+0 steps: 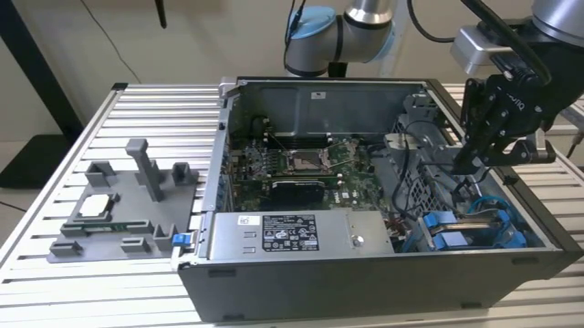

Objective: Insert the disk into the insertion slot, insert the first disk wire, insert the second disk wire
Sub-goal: 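Insert the first disk wire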

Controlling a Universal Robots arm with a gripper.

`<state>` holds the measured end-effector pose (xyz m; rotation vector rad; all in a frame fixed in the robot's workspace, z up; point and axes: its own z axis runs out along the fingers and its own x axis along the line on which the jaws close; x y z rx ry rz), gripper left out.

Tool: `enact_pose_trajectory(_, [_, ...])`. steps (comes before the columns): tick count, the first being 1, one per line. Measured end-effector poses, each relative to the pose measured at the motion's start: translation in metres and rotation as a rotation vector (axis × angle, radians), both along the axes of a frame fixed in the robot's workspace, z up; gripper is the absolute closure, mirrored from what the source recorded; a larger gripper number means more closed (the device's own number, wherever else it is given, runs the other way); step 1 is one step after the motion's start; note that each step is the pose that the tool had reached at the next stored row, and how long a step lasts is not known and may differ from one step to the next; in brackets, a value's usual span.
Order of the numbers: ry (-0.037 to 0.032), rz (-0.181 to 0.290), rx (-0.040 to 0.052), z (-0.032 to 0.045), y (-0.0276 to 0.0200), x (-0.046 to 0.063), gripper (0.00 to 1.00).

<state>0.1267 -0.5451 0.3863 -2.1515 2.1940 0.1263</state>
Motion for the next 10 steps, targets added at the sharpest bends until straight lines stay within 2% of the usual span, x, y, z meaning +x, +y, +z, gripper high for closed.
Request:
enact_pose_trajectory(5, [0.0,0.0,-0.0082,-0.0016,-0.0016,0.0051,1.0])
enact_pose_trajectory(10, [0.0,0.0,-0.0284,-0.0032,-0.0056,0.0103,1.0])
